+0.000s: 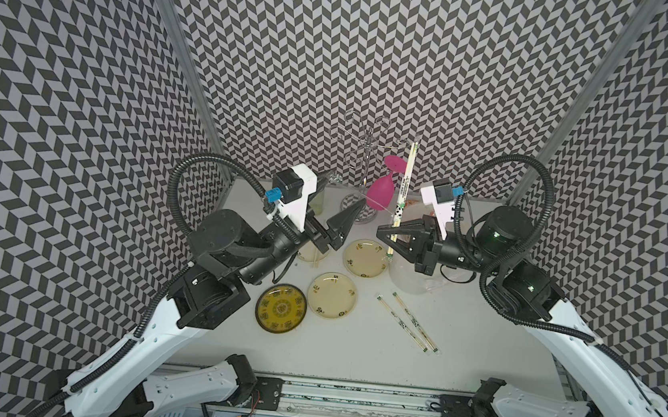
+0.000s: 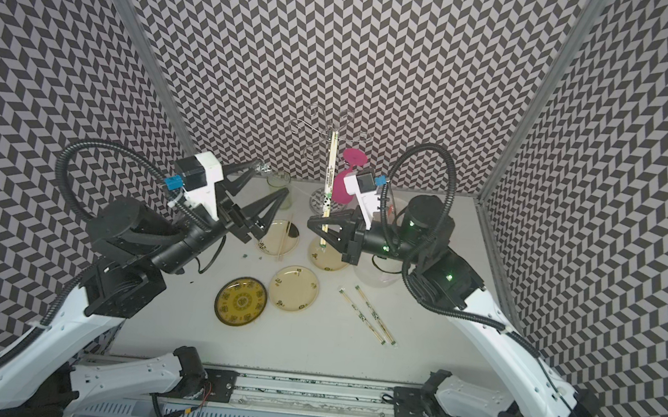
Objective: Remove the packaging of disposable chopsticks
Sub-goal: Remove the packet bag from the disposable chopsticks.
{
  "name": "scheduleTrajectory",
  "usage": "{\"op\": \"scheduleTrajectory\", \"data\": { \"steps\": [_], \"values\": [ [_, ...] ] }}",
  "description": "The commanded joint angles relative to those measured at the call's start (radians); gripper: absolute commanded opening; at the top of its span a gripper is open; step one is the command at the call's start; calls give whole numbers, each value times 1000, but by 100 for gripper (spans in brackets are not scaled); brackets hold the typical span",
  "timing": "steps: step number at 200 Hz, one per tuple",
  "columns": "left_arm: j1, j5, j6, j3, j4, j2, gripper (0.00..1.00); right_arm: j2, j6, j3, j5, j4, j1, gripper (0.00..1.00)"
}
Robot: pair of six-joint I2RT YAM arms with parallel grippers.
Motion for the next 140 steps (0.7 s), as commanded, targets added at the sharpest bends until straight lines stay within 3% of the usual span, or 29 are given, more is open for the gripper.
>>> {"op": "scheduleTrajectory", "data": {
  "steps": [1,49,99,140],
  "values": [
    [24,204,-41,168,-130,60,77,-19,-180,-38,-11,-77,-2,0],
    [51,336,-106,468,-350,269,76,-17,-256,-74,58,-154,-3,0],
    [77,273,-147,503,-402,359,76,-11,-271,-87,70,-190,1,0],
    [130,288,-204,531,-416,388,68,-10,-293,-84,91,-229,6,0]
  ]
}}
